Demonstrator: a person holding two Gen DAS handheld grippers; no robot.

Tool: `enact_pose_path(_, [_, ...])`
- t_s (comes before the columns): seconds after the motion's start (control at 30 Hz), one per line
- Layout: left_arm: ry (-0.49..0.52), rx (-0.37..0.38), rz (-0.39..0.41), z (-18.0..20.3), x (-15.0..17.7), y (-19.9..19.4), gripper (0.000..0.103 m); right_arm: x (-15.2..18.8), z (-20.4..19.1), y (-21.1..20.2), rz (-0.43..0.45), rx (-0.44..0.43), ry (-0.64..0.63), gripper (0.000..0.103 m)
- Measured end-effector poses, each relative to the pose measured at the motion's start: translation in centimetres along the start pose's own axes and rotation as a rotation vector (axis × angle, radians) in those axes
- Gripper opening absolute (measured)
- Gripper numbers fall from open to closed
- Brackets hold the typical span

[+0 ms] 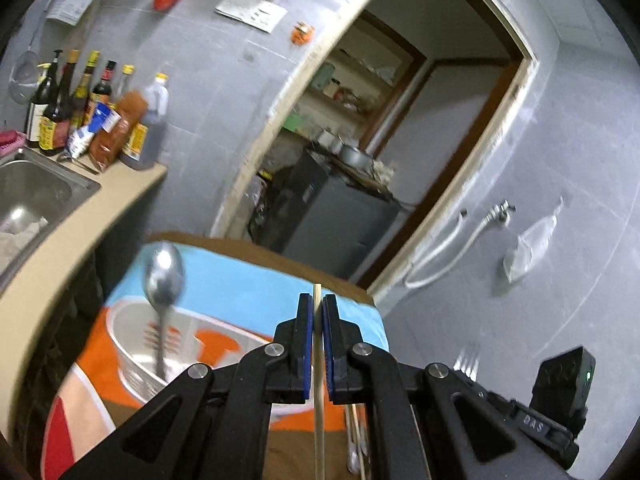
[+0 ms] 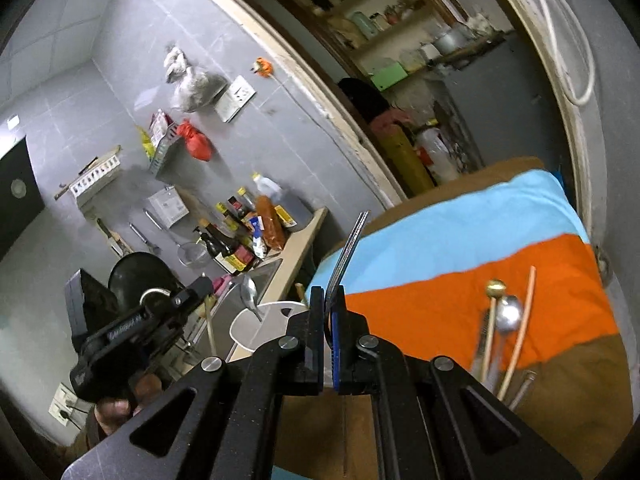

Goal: Organize utensils

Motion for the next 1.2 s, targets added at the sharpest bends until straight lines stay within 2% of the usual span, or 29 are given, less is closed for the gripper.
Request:
enact_pose_path(0.23, [0.016, -0.116, 0.126, -5.3, -4.5, -0.4, 0.005, -1.4, -5.5, 1.2, 0.078, -0.084, -0.054, 0.003])
enact_pose_path(0.47, [0.076, -0.187, 0.183, -8.3, -7.3, 1.4, 0.005, -3.6, -10.5, 3.2, 0.193, -0.143, -0.146, 0.003])
enact_pose_path(0.57, [0.108, -0.214, 0.206, -9.1, -7.8, 2.3, 0.005, -3.8, -11.6, 4.8, 0.221, -0.14, -0.181, 0.003])
enact_pose_path(0.67, [0.135, -0.226, 0.214, -9.5, -7.5, 3.3, 0.005, -3.4, -11.7, 6.4, 0.23, -0.119, -0.205, 0.003])
enact_pose_path(0.87, [0.169, -0.25, 0.23, -10.0, -6.1, 4.6, 0.005, -1.6, -9.8, 9.7, 0.187, -0.057, -0.211, 0.003])
enact_pose_path(1.07, [0.185, -0.257, 0.223, -9.8, -4.8, 4.8, 0.005, -0.3, -8.3, 11.6, 0.173, 0.007, -0.247, 0.003])
enact_pose_path(1.2, [0.208, -0.248, 0.184, -9.6, -4.0, 4.9, 0.005, 0.5, -8.1, 12.1, 0.149, 0.031, -0.273, 0.003])
Point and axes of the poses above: each gripper's, at about its wrist camera, not at the fingertips, and y roughly the way its jaws point, z to its right, x to its underside, the point moved 8 cm from there along y, roughly the way its jaws point, and after that the axes turned 13 degrees about y, right-handed, at the moved point
